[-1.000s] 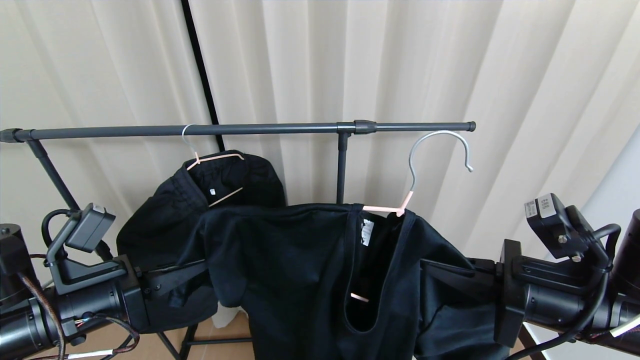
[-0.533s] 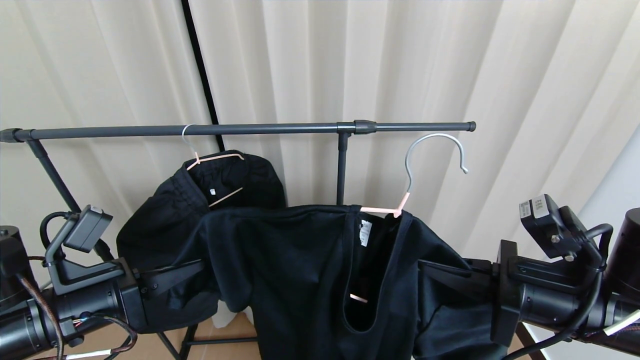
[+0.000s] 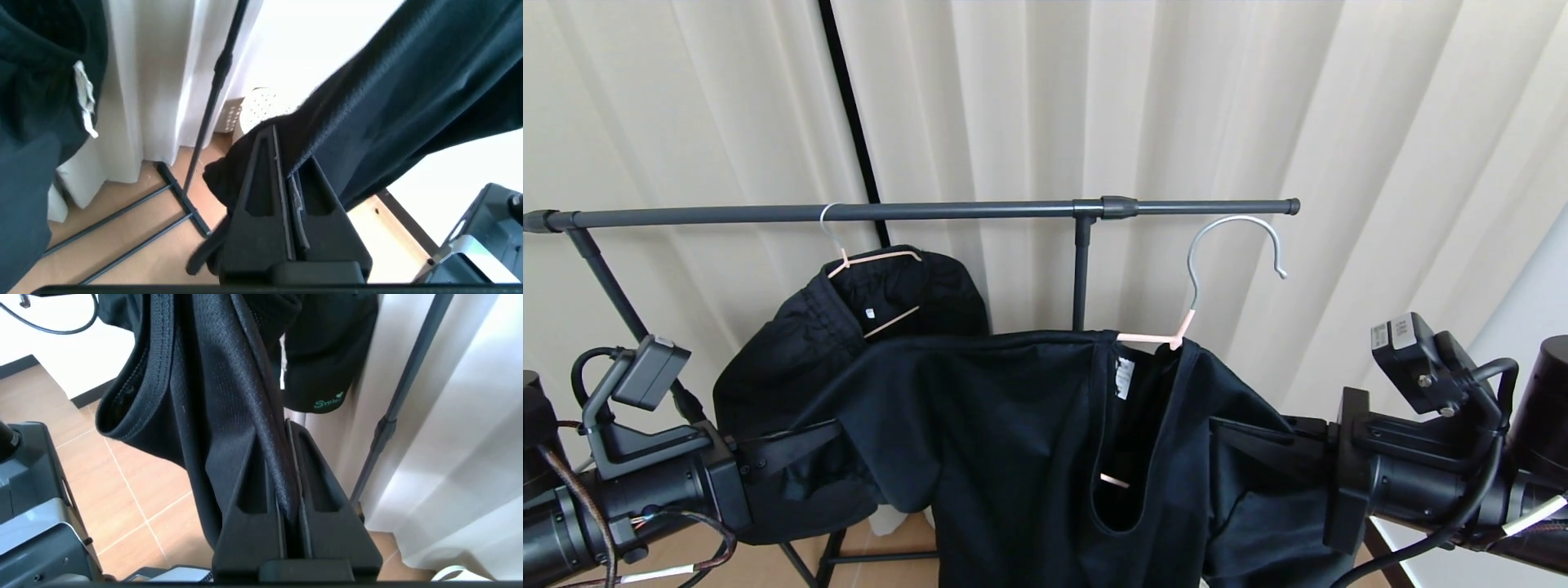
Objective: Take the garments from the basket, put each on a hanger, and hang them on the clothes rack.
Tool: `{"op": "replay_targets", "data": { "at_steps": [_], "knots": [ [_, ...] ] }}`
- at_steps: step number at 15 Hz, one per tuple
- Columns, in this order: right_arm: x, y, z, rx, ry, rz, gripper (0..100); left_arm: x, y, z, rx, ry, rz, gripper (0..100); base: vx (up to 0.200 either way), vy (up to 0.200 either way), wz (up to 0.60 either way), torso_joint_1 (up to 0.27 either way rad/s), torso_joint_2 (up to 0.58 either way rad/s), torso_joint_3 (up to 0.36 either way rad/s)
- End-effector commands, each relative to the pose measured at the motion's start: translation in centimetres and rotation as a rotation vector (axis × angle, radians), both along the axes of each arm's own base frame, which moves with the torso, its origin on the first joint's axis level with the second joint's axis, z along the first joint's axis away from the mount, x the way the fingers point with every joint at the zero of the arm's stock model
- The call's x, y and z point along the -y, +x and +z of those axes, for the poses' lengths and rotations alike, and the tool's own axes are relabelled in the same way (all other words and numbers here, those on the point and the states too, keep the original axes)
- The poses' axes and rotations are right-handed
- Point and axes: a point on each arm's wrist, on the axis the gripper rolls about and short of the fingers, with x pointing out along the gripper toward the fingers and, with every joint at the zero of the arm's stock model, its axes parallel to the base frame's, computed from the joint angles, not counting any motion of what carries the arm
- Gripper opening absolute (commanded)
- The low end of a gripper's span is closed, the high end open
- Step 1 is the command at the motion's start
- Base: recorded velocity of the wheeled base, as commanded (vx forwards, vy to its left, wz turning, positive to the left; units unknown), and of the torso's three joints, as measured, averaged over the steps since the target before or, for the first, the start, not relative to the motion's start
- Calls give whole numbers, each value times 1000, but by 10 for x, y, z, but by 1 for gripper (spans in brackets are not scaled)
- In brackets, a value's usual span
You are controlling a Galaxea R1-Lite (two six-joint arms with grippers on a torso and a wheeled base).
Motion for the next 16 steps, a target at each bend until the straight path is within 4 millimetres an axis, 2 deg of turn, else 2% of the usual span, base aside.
{"op": "replay_targets", "data": {
  "at_steps": [1, 10, 16],
  "knots": [
    [2, 3, -1, -2, -1, -16, 0, -2, 0, 0, 2, 1, 9, 0, 0, 0, 0, 0, 0, 0],
    [11, 12, -2, -10, -2, -57, 0, -15, -5, -5, -21, 0, 81, 0, 0, 0, 0, 0, 0, 0],
    [12, 12, -1, -5, 3, -54, 0, -22, -12, -13, -56, -3, 122, 0, 0, 0, 0, 0, 0, 0]
  ]
}}
